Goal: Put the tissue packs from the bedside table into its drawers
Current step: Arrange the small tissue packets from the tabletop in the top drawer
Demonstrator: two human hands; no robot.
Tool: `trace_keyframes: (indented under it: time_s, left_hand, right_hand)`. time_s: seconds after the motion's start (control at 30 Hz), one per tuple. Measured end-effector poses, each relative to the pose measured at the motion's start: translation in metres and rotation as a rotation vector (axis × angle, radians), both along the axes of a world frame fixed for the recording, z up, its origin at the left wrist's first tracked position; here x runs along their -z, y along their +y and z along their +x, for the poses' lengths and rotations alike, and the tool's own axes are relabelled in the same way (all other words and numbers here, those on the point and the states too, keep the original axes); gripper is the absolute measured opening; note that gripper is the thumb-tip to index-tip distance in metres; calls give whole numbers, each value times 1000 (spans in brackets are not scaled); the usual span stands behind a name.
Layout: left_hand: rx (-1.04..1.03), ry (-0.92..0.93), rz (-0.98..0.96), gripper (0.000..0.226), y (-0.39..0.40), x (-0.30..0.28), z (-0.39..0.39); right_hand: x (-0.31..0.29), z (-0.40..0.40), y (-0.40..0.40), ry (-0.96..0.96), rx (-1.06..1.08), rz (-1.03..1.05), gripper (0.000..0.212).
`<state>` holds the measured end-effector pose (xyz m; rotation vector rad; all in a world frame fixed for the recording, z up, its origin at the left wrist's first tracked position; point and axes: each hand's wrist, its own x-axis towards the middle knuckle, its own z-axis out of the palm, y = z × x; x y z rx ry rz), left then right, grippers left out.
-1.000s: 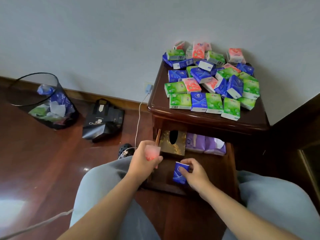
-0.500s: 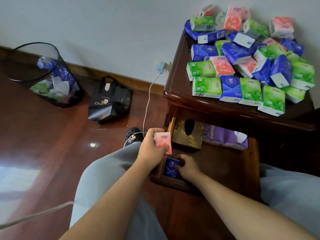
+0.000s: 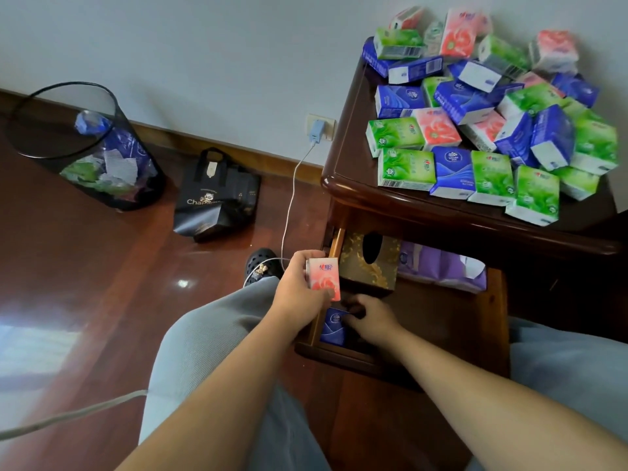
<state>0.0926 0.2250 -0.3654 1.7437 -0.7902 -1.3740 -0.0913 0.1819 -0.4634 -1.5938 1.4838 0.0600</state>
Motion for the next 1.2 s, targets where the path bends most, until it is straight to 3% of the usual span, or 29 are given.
trace_keyframes:
  time_s: [0.1,0.23,0.3,0.47,0.57,0.7,0.8,0.93,1.2]
  left_hand:
    - [-24,21,13,43,0,-2,-8]
    - [13,64,27,16,4,-7,-23]
    - [55,49,17,9,6,-7,-30]
    - [123,73,-13,15,8,-6,-41]
    - [70,73,27,22,8,-1,-47]
    - [61,-251,64,34,5,8,-40]
    - [151,-469,235,61,3,11,-36]
    - [304,-364,418,82,7,14,-38]
    - [392,-252,356,77,5,18,-27]
  right_hand:
    - [-26,-11,-3,-39,97,-52,23]
    - [-76,-21,0,-426,395,104,19]
    - [-95,-26,4,-574,437,182,23]
    - [-111,-31,14,-533,262,151,45]
    - [-105,-34,17,-562,295,143,41]
    - [-86,-43,14,-376,315,91,38]
    - [-66,-48,14,-171,239,59,38]
    - [-42,-43,16,-17,106,60,39]
    - [-14,-29,15,177,53,45,50]
